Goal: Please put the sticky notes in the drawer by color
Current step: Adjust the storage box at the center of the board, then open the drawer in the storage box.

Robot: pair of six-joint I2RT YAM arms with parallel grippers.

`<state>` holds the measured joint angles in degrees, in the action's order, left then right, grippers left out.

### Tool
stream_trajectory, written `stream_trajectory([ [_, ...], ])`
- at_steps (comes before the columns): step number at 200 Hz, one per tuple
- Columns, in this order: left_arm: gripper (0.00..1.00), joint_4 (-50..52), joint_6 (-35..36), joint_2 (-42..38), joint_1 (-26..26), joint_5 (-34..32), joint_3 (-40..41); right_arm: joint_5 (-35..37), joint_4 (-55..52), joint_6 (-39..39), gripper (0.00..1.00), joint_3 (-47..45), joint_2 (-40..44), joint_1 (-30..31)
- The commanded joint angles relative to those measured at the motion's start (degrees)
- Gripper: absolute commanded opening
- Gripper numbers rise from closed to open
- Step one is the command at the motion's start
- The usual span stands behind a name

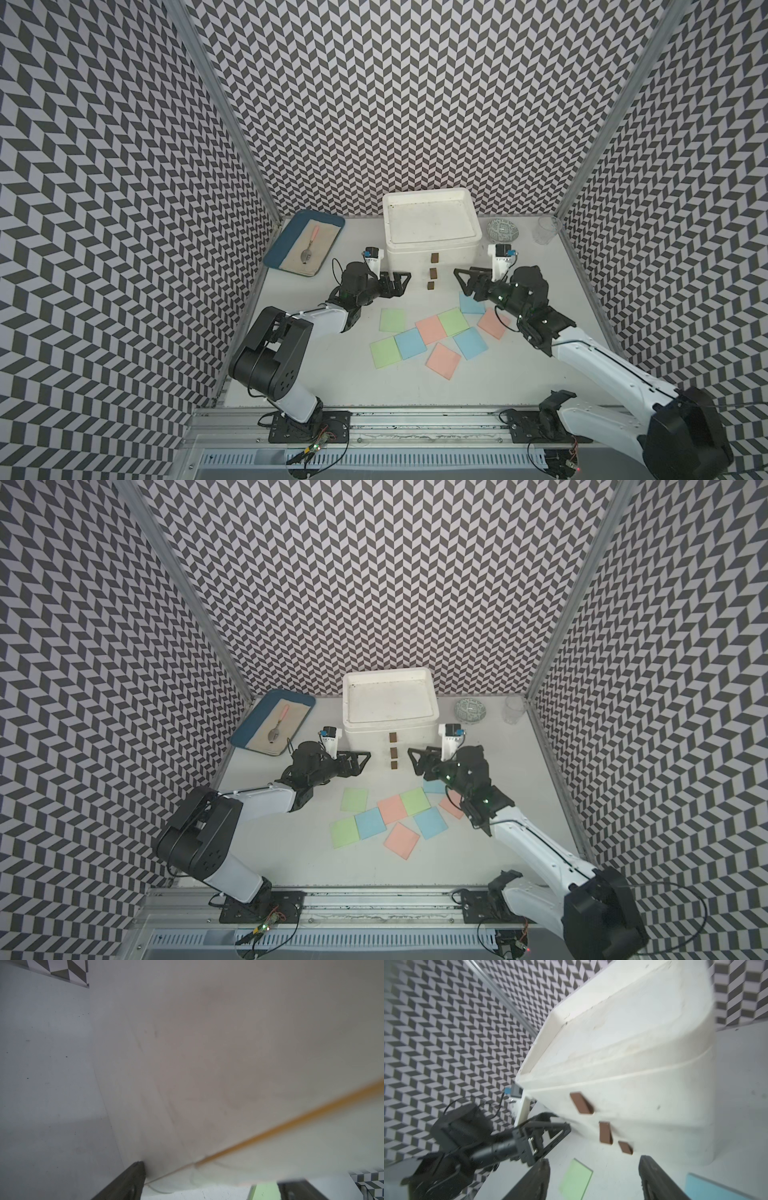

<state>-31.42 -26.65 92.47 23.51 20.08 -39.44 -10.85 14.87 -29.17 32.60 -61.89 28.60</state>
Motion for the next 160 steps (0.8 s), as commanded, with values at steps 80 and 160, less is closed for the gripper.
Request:
stream_trajectory([
  [80, 0.99, -1.1, -0.4, 0.8, 1.0, 5.6, -0.3, 17.9, 31.0, -7.0, 0.65, -4.4, -25.3, 11.7],
  [160, 0.99, -1.1, -0.8, 1.4, 1.0, 7.0, -1.0, 17.8, 35.7, -11.3, 0.56, 4.6, -40.6, 11.5],
])
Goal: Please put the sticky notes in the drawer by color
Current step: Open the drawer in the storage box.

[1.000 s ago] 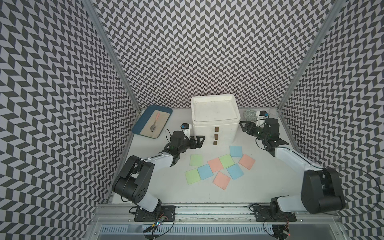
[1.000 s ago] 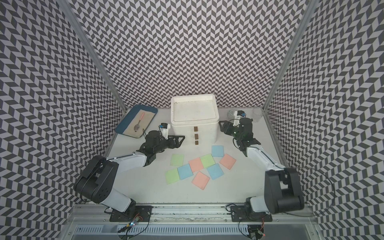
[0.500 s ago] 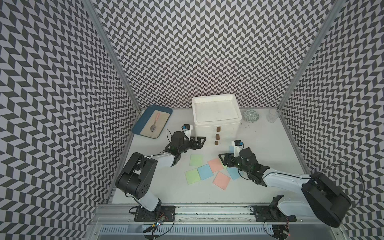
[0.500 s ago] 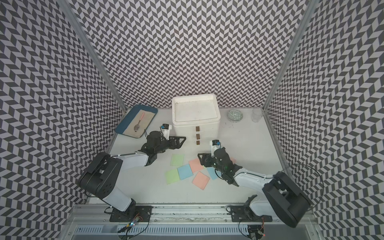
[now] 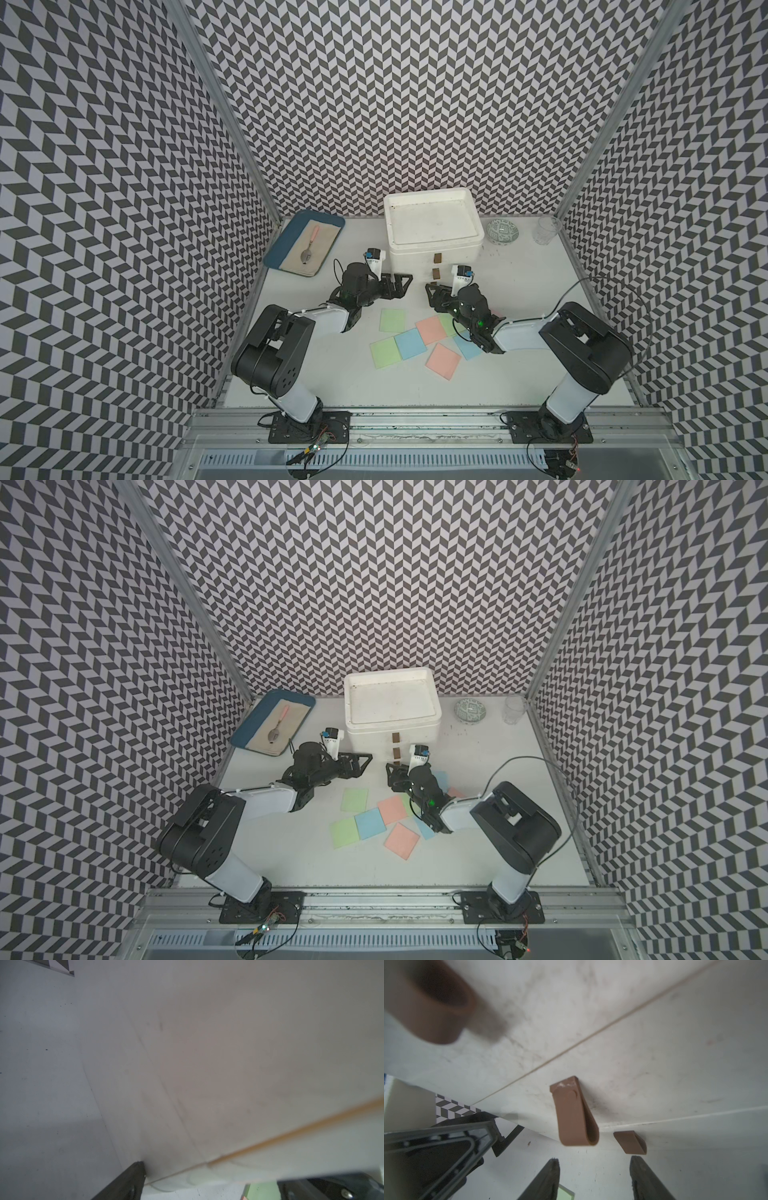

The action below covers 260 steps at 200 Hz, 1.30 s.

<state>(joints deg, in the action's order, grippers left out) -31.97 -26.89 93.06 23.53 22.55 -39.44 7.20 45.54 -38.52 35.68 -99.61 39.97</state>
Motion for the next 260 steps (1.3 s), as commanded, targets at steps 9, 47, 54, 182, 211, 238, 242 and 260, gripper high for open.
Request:
stream_trajectory([
  [9, 1.0, -0.6, -0.5, 0.7, 1.1, 4.7, -1.0, 0.3, 4.8, -2.3, 0.56, 1.9, -3.6, 0.1],
  [47, 0.99, -0.4, -0.6, 0.7, 1.0, 4.7, -1.0, 3.5, 1.3, -2.4, 0.55, 2.4, -4.3, 0.1],
  [54, 0.99, -0.5, -0.7, 0.8, 1.1, 5.0, -1.2, 4.8, -0.1, -2.3, 0.55, 2.5, -4.2, 0.2],
  [182, 1.0, -1.3, -2.0, 2.4, 1.0, 7.6, -1.7, 10.9, -0.2, -0.1, 0.51, 6.5, -9.8, -0.3],
  [211, 0.99, -1.2, -1.7, 2.3, 1.0, 7.2, -1.6, 11.3, 0.4, 0.2, 0.5, 5.0, -8.8, -1.7],
  [238, 1.0, -1.3, -2.0, 2.6, 1.0, 7.7, -1.9, 10.7, 1.0, 1.4, 0.34, 5.5, -9.1, -2.6],
  [242, 1.0, -1.3, -2.0, 2.6, 1.0, 7.7, -1.9, 10.4, 1.0, 1.4, 0.31, 5.7, -9.1, -2.6],
  [260, 0.99, -1.1, -1.7, 2.6, 1.0, 7.4, -1.8, 8.5, 1.1, 2.1, 0.16, 6.0, -8.9, -3.0],
])
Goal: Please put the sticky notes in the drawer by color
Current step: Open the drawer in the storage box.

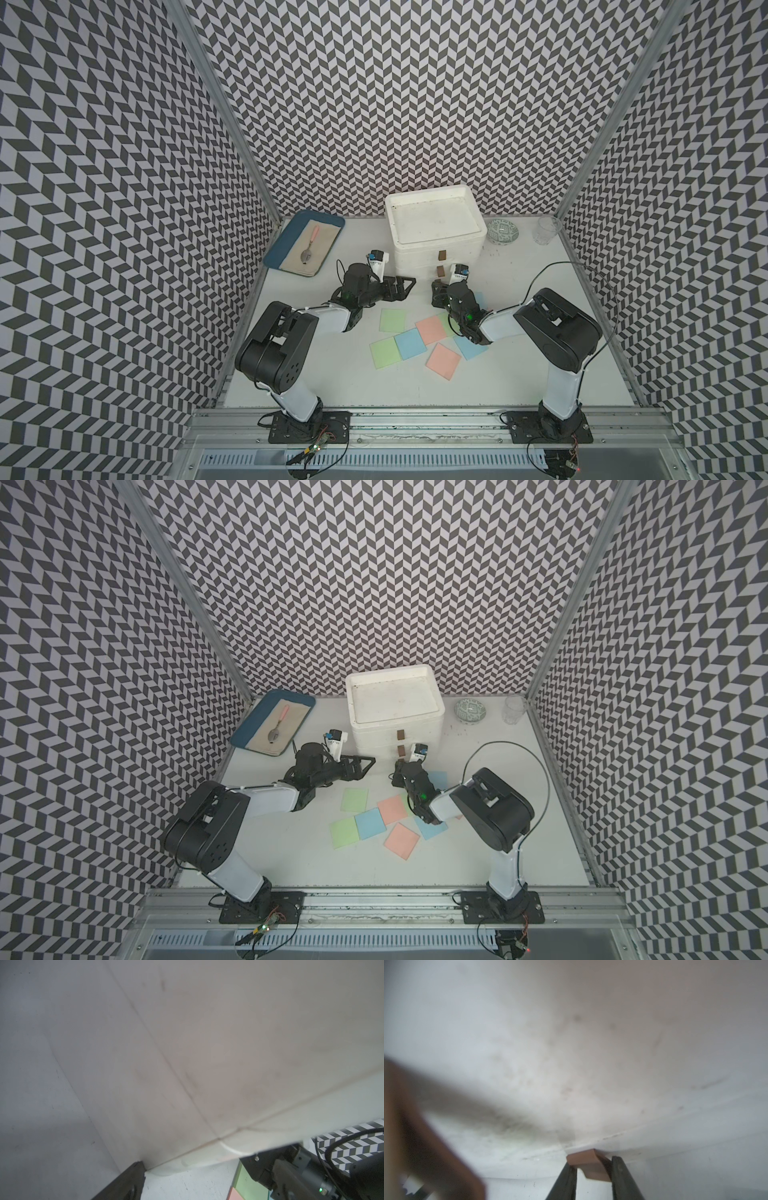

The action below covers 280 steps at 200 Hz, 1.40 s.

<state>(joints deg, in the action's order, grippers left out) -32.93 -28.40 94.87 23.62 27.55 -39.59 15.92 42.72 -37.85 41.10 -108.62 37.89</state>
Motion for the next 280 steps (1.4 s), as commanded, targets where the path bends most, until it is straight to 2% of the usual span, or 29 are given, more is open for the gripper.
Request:
stream_trajectory([
  [1, 0.99, -0.2, -0.1, 0.8, 0.9, 2.3, -1.6, -0.3, 3.9, 1.5, 0.12, 0.6, 0.2, -0.9],
  [33, 1.0, 0.1, 0.0, 1.5, 0.7, 2.2, -2.0, -3.4, 3.5, 2.8, 0.05, -0.4, 2.0, -1.0],
  [101, 1.0, 0.1, -0.3, 2.5, 0.7, 2.5, -2.5, -11.7, -1.1, -0.4, 0.04, -10.0, 12.1, -0.8],
  [152, 0.99, -0.2, -0.4, 2.6, 0.7, 2.7, -2.4, -15.9, -3.3, -2.5, 0.04, -15.0, 14.6, 0.6],
  [181, 1.0, 0.0, -0.4, 2.4, 0.6, 2.5, -2.2, -16.0, -5.9, -3.0, 0.03, -17.7, 17.7, 1.9],
  [251, 0.99, -0.6, -0.7, 2.0, 0.7, 2.5, -1.9, -14.8, -16.8, -3.8, 0.04, -23.0, 31.5, 3.4],
  [280, 1.0, -0.6, -0.7, 1.8, 0.6, 2.3, -1.8, -14.9, -17.9, -3.6, 0.04, -22.7, 32.4, 3.3],
])
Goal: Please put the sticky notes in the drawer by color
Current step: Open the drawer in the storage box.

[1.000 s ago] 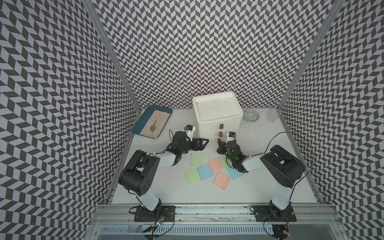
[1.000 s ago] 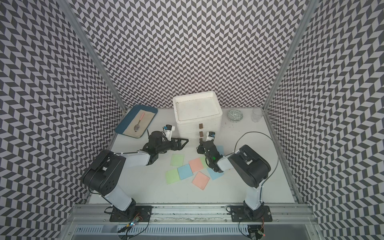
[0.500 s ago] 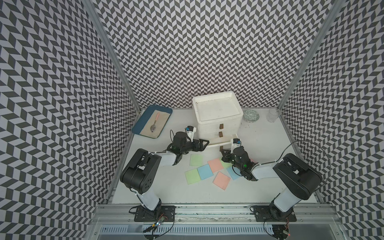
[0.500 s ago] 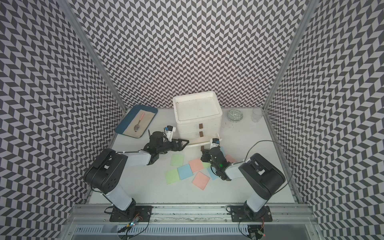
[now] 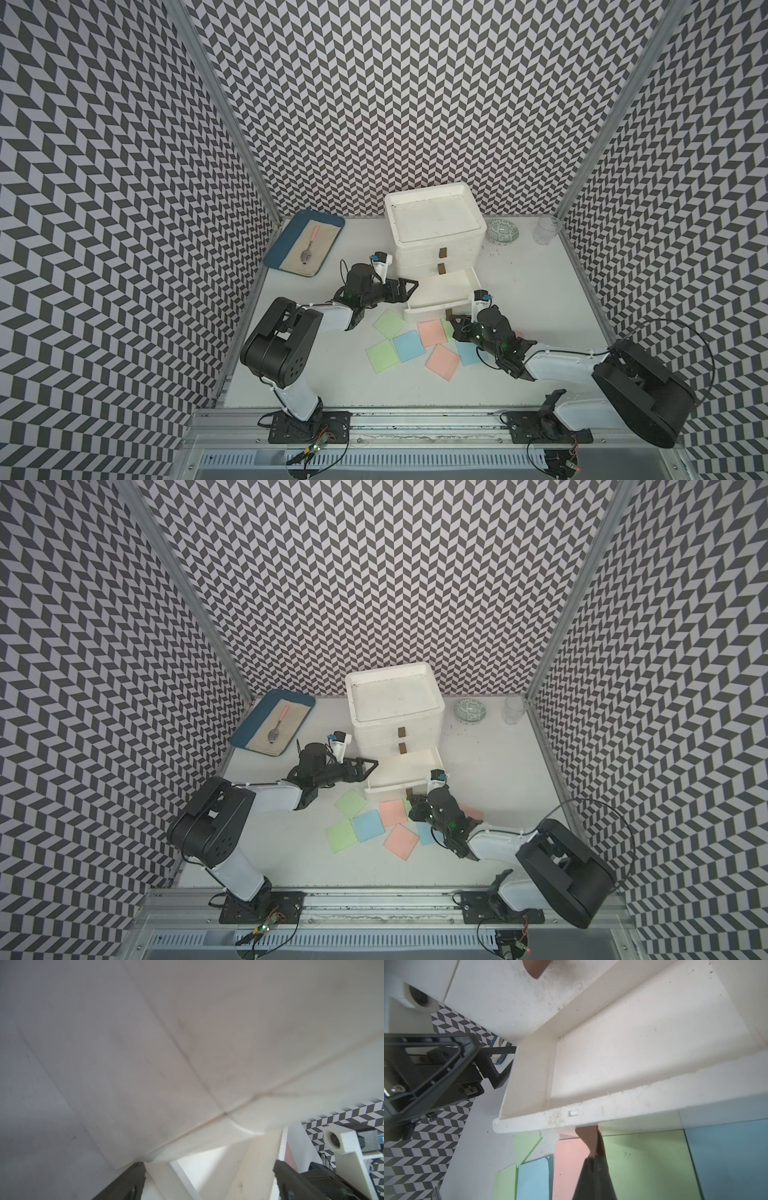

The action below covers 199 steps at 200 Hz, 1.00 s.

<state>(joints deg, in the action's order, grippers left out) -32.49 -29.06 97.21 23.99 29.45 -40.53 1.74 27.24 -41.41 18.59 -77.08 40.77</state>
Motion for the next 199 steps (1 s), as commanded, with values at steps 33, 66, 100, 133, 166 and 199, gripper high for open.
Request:
stream_trajectory([
  [33, 0.99, -0.7, 0.5, -1.9, 0.3, -0.7, -0.3, -0.1, -6.6, 1.3, 0.08, 2.1, 1.7, 0.4],
  [66, 1.0, -0.5, 1.4, -4.6, 0.3, -2.6, 1.0, 4.8, -18.5, 2.3, 0.43, 7.4, 8.1, -0.3],
  [100, 0.99, -0.6, 1.9, -7.5, 0.3, -4.4, 2.2, 4.1, -30.5, 3.1, 0.62, 12.1, 12.6, -5.2],
  [133, 1.0, -0.6, 2.0, -9.0, 0.4, -5.0, 2.7, 4.8, -41.0, 0.4, 0.7, 11.9, 17.5, -12.0],
  [166, 1.0, -0.9, 1.9, -9.7, 0.4, -5.1, 3.4, 9.0, -51.7, -5.5, 0.74, 9.7, 21.4, -18.3],
  [199, 1.0, -1.0, 1.7, -10.6, 0.4, -4.9, 3.6, 14.4, -61.3, -7.7, 0.89, 12.5, 20.6, -18.6],
])
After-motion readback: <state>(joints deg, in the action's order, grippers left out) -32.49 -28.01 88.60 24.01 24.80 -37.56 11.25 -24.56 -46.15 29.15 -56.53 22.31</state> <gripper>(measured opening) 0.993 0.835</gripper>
